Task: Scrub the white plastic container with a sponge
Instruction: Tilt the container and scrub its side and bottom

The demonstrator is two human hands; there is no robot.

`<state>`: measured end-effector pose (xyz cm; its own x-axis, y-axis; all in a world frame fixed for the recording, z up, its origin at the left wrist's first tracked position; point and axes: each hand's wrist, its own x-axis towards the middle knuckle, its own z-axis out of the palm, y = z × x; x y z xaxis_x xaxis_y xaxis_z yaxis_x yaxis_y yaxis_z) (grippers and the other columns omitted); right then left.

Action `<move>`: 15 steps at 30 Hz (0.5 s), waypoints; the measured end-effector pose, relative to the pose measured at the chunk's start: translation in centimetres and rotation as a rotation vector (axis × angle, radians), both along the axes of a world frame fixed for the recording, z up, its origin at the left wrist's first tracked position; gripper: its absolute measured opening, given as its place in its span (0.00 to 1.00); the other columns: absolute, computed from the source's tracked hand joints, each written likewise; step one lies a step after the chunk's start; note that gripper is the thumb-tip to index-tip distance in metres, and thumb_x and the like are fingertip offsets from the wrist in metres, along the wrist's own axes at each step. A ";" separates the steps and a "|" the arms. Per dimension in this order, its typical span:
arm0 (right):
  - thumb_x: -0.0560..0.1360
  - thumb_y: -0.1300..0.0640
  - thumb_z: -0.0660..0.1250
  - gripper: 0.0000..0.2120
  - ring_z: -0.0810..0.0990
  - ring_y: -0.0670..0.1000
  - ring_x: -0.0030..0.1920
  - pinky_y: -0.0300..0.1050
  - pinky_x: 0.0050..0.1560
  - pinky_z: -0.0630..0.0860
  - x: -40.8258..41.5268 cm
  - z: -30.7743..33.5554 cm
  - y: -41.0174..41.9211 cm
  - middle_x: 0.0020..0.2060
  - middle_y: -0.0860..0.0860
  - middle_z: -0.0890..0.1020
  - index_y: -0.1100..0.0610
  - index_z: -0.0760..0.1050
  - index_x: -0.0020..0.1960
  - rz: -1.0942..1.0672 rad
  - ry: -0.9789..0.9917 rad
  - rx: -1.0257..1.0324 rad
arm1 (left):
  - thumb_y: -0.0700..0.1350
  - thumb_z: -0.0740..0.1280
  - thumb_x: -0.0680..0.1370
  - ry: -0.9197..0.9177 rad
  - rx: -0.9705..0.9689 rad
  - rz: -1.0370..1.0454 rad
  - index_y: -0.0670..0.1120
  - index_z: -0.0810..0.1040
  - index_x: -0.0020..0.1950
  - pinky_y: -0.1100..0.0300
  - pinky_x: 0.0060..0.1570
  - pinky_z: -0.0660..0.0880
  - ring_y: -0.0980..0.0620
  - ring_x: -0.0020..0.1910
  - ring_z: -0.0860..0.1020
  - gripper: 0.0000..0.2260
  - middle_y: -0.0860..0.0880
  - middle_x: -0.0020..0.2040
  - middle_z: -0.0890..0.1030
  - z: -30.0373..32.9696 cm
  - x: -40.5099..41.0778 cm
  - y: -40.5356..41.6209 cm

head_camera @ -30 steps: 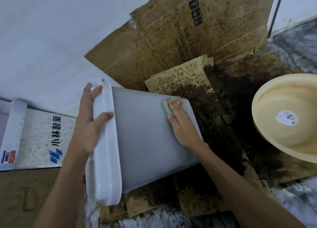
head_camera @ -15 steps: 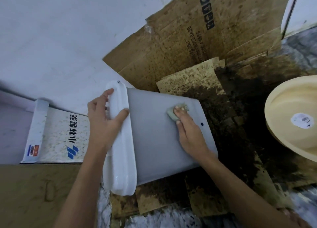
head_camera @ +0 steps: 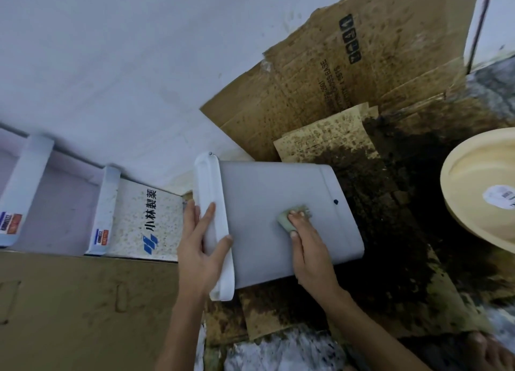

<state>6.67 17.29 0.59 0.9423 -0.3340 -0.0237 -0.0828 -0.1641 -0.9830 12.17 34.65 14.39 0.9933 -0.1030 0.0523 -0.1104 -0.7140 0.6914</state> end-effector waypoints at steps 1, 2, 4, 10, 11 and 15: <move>0.84 0.57 0.57 0.19 0.65 0.44 0.73 0.47 0.76 0.62 0.8 0.8 0.7 0.70 0.42 0.68 0.56 0.68 0.74 0.001 -0.009 -0.026 | 0.48 0.70 0.74 0.004 -0.010 -0.016 0.56 0.71 0.74 0.44 0.78 0.63 0.62 0.81 0.57 0.28 0.55 0.83 0.57 0.1 0.1 0.1; 0.84 0.57 0.57 0.19 0.65 0.44 0.73 0.47 0.76 0.62 1.7 1.7 1.2 0.70 0.42 0.68 0.56 0.68 0.74 0.000 -0.012 -0.035 | 0.47 0.69 0.74 0.001 -0.011 -0.035 0.56 0.71 0.74 0.44 0.78 0.64 0.63 0.80 0.57 0.28 0.56 0.82 0.59 0.3 0.2 0.0; 0.84 0.57 0.56 0.20 0.63 0.46 0.75 0.47 0.77 0.60 3.5 3.8 2.4 0.73 0.46 0.68 0.56 0.67 0.75 0.025 -0.011 -0.024 | 0.45 0.66 0.75 -0.014 0.009 -0.065 0.54 0.71 0.75 0.43 0.77 0.64 0.61 0.81 0.57 0.27 0.56 0.82 0.60 0.3 0.3 -0.3; 0.84 0.54 0.54 0.20 0.61 0.45 0.77 0.46 0.77 0.59 -0.1 5.2 4.8 0.76 0.47 0.68 0.54 0.67 0.75 0.150 -0.182 -0.182 | 0.52 0.60 0.71 -0.051 0.043 -0.068 0.47 0.68 0.78 0.47 0.79 0.59 0.56 0.82 0.55 0.34 0.52 0.83 0.58 0.3 -0.1 -1.9; 0.84 0.55 0.55 0.20 0.61 0.45 0.77 0.48 0.77 0.61 -1.2 4.2 4.2 0.76 0.47 0.68 0.53 0.67 0.75 0.154 -0.195 -0.213 | 0.51 0.60 0.72 -0.056 0.058 -0.087 0.47 0.67 0.79 0.51 0.79 0.57 0.57 0.82 0.55 0.34 0.52 0.83 0.57 0.3 -0.1 -2.1; 0.83 0.50 0.55 0.23 0.59 0.46 0.78 0.56 0.76 0.61 -2.3 0.2 0.4 0.77 0.46 0.64 0.51 0.64 0.77 0.143 -0.083 -0.273 | 0.44 0.62 0.75 -0.048 0.145 -0.103 0.47 0.62 0.81 0.54 0.78 0.55 0.56 0.83 0.52 0.33 0.53 0.84 0.52 -0.1 0.0 -2.1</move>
<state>4.38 17.67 0.75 0.9752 -0.1810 0.1273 0.0386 -0.4274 -0.9033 12.21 32.50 14.26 0.9738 -0.2141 0.0762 -0.2184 -0.7888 0.5745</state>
